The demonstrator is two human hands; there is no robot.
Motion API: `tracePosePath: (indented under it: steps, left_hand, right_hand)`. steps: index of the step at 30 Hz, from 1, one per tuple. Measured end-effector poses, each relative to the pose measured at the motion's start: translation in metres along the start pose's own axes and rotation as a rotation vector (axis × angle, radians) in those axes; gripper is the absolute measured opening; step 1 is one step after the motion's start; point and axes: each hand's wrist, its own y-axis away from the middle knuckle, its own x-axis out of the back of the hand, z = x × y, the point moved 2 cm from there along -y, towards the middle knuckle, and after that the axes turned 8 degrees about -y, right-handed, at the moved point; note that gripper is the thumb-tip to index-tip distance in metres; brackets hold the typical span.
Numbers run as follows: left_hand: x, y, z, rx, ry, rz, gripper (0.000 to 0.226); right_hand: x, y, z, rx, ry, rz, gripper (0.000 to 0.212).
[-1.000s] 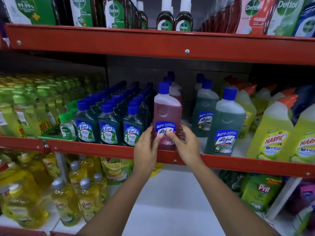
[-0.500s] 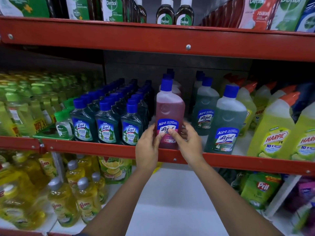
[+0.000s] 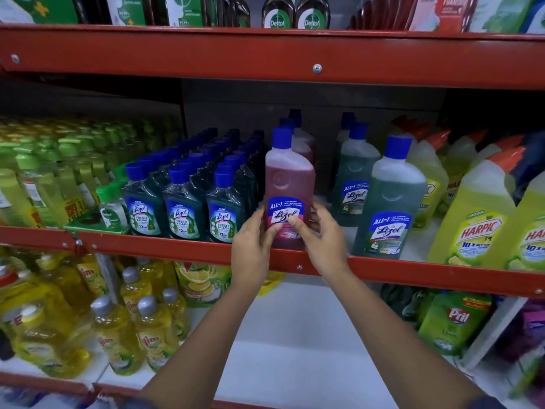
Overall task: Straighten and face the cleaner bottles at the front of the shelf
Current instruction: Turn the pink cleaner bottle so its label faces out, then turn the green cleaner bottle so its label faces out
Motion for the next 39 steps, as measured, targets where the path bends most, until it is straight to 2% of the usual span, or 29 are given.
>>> tracePosePath:
  steps: [4, 8, 11, 13, 15, 18, 21, 24, 39]
  left_hand:
    - [-0.008, 0.014, 0.007, 0.04, 0.016, 0.069, 0.052]
    - [-0.024, 0.039, 0.039, -0.047, -0.043, 0.193, 0.043]
    - [-0.049, 0.046, 0.059, -0.092, -0.014, 0.126, 0.04]
    - [-0.069, 0.047, 0.072, -0.105, 0.044, 0.044, 0.039]
    - [-0.087, 0.047, 0.086, -0.099, 0.114, -0.029, 0.04]
    - [-0.106, 0.044, 0.095, -0.07, 0.152, -0.065, 0.04]
    - [-0.114, 0.038, 0.096, -0.037, 0.146, -0.036, 0.037]
    - [-0.113, 0.036, 0.096, -0.022, 0.123, -0.029, 0.037]
    - [-0.098, 0.022, 0.079, -0.002, 0.089, -0.039, 0.037]
  right_hand:
    - [0.012, 0.017, -0.002, 0.072, -0.034, 0.005, 0.059]
    - [0.051, 0.04, -0.007, 0.315, 0.102, 0.214, 0.042]
    - [0.089, 0.051, -0.007, 0.435, 0.204, 0.407, 0.029]
    - [0.112, 0.052, -0.006, 0.425, 0.247, 0.488, 0.031]
    - [0.131, 0.045, 0.001, 0.335, 0.268, 0.47, 0.046]
    - [0.148, 0.034, 0.014, 0.159, 0.202, 0.315, 0.069]
    - [0.156, 0.024, 0.018, 0.078, 0.093, 0.186, 0.055]
    - [0.159, 0.02, 0.018, 0.085, 0.078, 0.182, 0.048]
    - [0.136, 0.01, 0.016, 0.104, 0.133, 0.162, 0.053]
